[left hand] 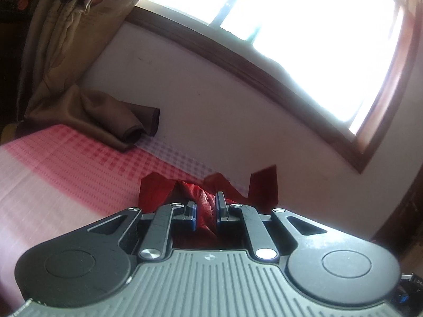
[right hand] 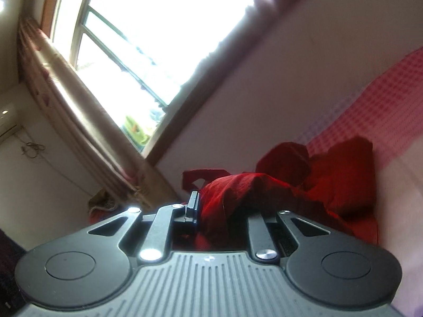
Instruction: Fold large clothes
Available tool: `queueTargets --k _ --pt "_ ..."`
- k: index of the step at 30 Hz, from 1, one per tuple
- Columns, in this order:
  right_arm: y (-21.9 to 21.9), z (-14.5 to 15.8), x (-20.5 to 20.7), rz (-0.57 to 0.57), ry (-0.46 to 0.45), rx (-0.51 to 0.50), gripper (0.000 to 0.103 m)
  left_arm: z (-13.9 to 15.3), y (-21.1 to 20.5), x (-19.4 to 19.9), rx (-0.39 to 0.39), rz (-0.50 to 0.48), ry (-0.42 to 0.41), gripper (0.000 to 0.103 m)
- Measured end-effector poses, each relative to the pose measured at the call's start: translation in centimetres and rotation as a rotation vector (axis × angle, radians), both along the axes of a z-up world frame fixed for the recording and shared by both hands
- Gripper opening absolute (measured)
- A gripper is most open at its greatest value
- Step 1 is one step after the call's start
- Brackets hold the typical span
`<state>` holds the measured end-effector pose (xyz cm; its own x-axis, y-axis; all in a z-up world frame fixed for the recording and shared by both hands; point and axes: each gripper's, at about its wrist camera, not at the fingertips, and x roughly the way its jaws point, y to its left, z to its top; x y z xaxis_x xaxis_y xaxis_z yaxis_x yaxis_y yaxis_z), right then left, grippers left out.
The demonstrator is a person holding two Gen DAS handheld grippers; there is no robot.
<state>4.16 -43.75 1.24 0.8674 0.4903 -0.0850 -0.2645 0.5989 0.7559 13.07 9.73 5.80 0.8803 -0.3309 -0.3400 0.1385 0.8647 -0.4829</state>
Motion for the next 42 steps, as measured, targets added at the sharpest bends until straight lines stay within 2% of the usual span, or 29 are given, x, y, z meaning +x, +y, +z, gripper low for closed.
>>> queueTargets --k 4,11,17,20,22,24,25,26,27,28,30,32,33,34,35,36,37,38,39,40,42 --pt "-0.4 -0.1 3.5 -0.023 0.02 -0.019 0.015 -0.1 -1.5 3.2 0.029 0.025 0.002 0.013" --pt "-1.0 -2.0 8.8 -0.081 0.087 -0.007 0.015 -1.1 -3.9 7.4 0.092 0.057 0.017 0.016" --pt "-1.1 -4.4 12.7 -0.128 0.162 0.026 0.018 -2.1 -4.4 9.9 0.073 0.063 0.043 0.025" --pt "-1.8 -5.6 14.3 -0.141 0.207 0.087 0.019 -2.4 -4.8 10.2 0.078 0.063 0.057 0.035" --pt "-2.2 -6.3 14.8 -0.145 0.228 0.146 0.025 -2.6 -4.9 10.4 0.085 0.061 0.059 0.052" --pt "-2.6 -6.6 14.9 -0.147 0.231 0.181 0.03 -2.7 -4.9 10.1 0.076 0.07 0.036 0.089" --pt "-2.8 -6.7 14.9 -0.148 0.23 0.197 0.035 -2.5 -5.0 9.7 0.092 0.103 0.01 0.098" --pt "-3.1 -6.8 14.9 -0.148 0.224 0.217 0.039 -2.3 -5.2 9.4 0.115 0.141 -0.021 0.103" --pt "-3.2 -6.7 14.6 -0.15 0.217 0.232 0.049 -2.1 -5.5 8.9 0.146 0.162 -0.067 0.103" --pt "-3.4 -6.7 14.3 -0.161 0.205 0.241 0.064 -1.9 -5.8 8.8 0.168 0.145 -0.087 0.103" --pt "-3.8 -6.0 13.3 -0.212 0.162 0.251 0.086 -1.5 -6.3 8.8 0.193 0.095 -0.086 0.103" --pt "-4.1 -5.3 12.3 -0.232 0.118 0.262 0.086 -1.3 -7.1 8.2 0.218 0.052 -0.109 0.101" --pt "-4.0 -4.7 12.1 -0.215 0.097 0.244 0.085 -1.2 -7.7 7.9 0.231 0.027 -0.123 0.098" --pt "-3.5 -3.7 11.8 -0.196 0.068 0.178 0.082 -1.1 -8.3 7.5 0.25 -0.003 -0.137 0.097" --pt "-2.7 -2.5 11.6 -0.185 0.043 0.077 0.076 -1.1 -9.0 7.3 0.272 -0.033 -0.15 0.084" --pt "-1.4 -1.2 11.5 -0.169 0.02 -0.068 0.06 -1.2 -10.0 7.1 0.304 -0.062 -0.158 0.064" --pt "0.4 0.0 11.6 -0.144 0.005 -0.229 0.047 -1.3 -11.1 7.1 0.337 -0.095 -0.152 0.053" --pt "2.2 0.8 11.8 -0.115 -0.009 -0.365 0.043 -1.4 -12.0 7.4 0.354 -0.137 -0.139 0.034" --pt "3.9 1.3 11.9 -0.091 -0.027 -0.479 0.034 -1.6 -12.7 7.5 0.354 -0.171 -0.128 0.026" --pt "5.7 1.5 11.9 -0.068 -0.054 -0.59 0.029 -1.9 -13.5 7.8 0.352 -0.209 -0.124 0.026" --pt "9.0 1.5 12.2 -0.023 -0.097 -0.78 0.025 -2.2 -14.9 8.4 0.385 -0.232 -0.147 0.026"
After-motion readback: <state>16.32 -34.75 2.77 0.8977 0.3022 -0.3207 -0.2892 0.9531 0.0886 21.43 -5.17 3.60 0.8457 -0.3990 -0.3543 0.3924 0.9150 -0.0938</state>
